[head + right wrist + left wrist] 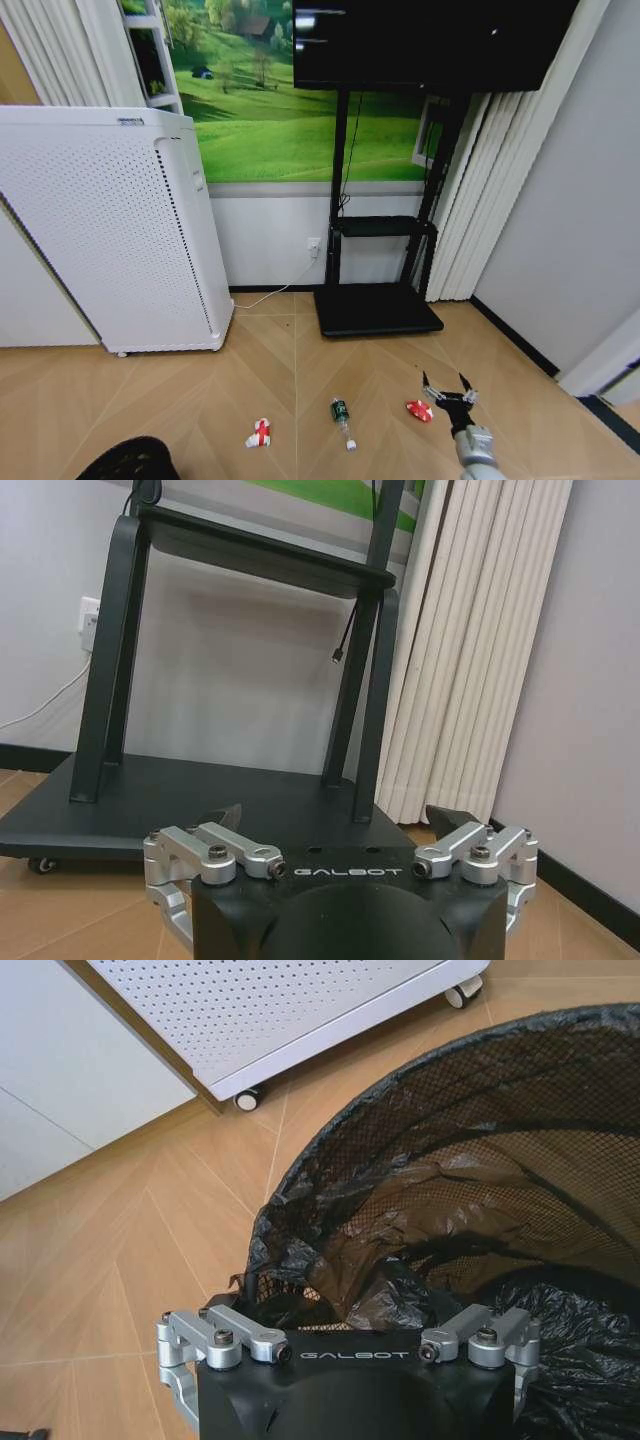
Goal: Pick up the trash bin and place the garbage on the floor into it.
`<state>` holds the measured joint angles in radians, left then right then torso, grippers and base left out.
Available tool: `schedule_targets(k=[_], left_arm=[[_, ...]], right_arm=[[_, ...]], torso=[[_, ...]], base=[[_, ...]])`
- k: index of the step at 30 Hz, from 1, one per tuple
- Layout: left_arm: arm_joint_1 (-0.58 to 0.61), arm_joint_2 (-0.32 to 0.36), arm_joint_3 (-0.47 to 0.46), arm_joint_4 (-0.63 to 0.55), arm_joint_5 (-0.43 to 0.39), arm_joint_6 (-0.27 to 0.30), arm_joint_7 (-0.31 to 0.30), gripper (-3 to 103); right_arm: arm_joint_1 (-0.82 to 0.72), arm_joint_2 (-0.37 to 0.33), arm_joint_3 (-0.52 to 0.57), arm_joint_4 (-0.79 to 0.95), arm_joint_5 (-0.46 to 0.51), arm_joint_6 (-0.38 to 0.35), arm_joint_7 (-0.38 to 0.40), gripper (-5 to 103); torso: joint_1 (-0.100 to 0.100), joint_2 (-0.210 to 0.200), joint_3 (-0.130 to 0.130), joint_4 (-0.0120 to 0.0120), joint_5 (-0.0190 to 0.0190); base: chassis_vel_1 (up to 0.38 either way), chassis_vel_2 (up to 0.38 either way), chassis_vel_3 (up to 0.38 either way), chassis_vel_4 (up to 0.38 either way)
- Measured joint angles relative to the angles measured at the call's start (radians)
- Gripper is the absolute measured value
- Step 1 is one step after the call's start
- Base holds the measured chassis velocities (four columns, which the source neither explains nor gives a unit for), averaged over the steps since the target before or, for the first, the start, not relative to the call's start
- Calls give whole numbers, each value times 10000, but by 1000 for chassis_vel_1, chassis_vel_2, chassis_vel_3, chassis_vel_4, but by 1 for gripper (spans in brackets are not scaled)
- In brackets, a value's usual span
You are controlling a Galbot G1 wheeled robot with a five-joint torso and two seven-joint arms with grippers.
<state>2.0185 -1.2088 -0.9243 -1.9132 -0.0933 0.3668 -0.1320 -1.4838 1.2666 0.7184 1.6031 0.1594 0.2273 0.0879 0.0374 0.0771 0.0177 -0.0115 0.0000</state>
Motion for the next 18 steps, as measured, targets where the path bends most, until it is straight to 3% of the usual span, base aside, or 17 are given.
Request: schedule_targets(k=[18], left_arm=[[-836,83,347,493,233,-95,-316,100]], right_arm=[[2,49,-79,69,-116,15,-15,100]], torso=[[0,0,0,-1,0]], base=[[0,0,0,0]])
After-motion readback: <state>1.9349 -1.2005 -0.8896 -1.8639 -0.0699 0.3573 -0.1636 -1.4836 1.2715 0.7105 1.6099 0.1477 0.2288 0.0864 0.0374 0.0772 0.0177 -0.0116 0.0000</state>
